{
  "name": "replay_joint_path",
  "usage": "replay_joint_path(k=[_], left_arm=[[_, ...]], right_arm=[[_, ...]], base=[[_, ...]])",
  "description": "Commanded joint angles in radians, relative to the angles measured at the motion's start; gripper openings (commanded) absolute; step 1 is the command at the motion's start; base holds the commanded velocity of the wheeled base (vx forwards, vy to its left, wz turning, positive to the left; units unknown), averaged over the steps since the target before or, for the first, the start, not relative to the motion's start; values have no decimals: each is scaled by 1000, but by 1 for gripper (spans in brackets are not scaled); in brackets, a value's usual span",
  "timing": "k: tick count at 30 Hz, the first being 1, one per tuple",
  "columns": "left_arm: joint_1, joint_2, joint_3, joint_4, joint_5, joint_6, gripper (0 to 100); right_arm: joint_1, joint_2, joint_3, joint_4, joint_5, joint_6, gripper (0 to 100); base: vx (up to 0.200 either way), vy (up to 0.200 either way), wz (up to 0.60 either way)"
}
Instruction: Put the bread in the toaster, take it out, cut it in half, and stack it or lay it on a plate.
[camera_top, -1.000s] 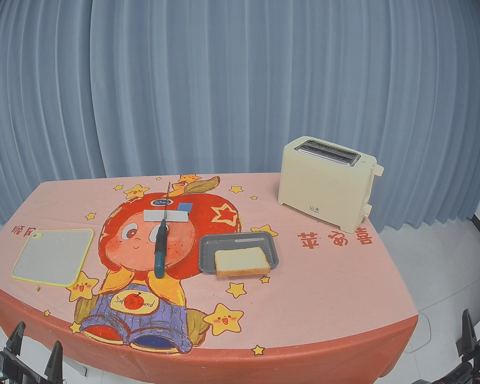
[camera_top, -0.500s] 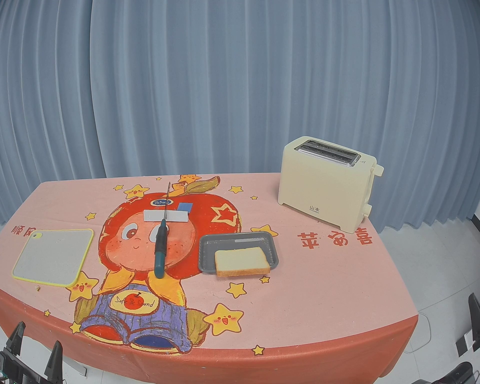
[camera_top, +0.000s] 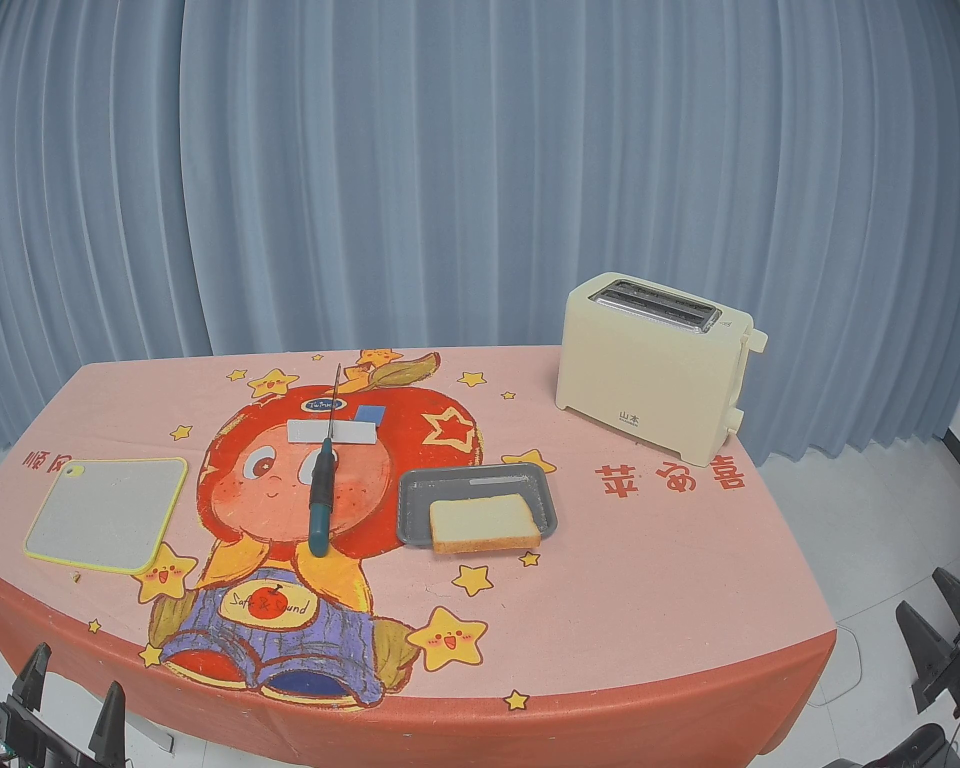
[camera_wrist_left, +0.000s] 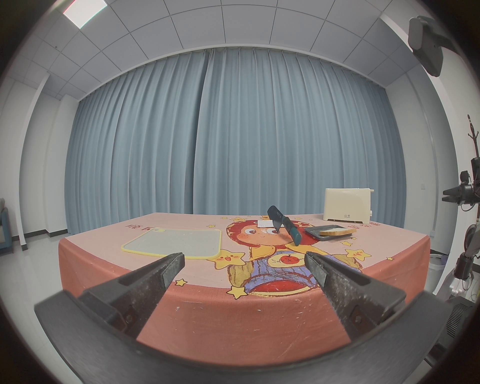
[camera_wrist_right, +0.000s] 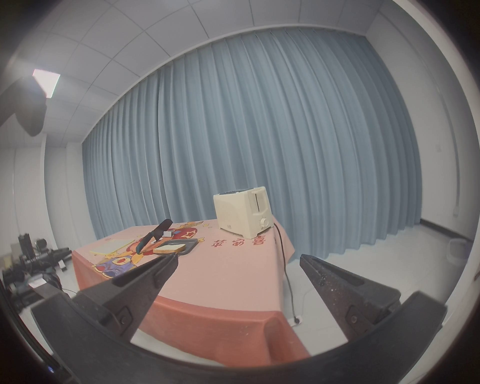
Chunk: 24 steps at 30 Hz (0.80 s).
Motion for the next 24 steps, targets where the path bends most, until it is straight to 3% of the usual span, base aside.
replay_joint_path(k=[1, 2, 4, 7, 13, 20, 22, 23, 24], left_arm=[[0, -13, 18, 0, 0, -1, 100], [0, -13, 18, 0, 0, -1, 100], [0, -13, 18, 0, 0, 0, 100], [0, -13, 18, 0, 0, 0, 100], [0, -13, 18, 0, 0, 0, 100], [0, -13, 18, 0, 0, 0, 100], [0, -13, 18, 0, 0, 0, 100], [0, -13, 18, 0, 0, 0, 100], [0, -13, 18, 0, 0, 0, 100]], right_arm=[[52, 67, 10, -1, 1, 63, 100], [52, 67, 10, -1, 1, 63, 100], [101, 90, 1, -1, -1, 152, 100], [144, 107, -4, -3, -1, 227, 100], [219, 131, 16, -1, 1, 313, 100], [307, 211, 4, -6, 1, 477, 100], [311, 214, 4, -6, 3, 483, 100], [354, 254, 3, -15, 3, 534, 100], [374, 269, -1, -18, 3, 551, 100]], base=[[0, 0, 0], [0, 0, 0], [0, 0, 0], [0, 0, 0], [0, 0, 0], [0, 0, 0], [0, 0, 0], [0, 0, 0], [0, 0, 0]])
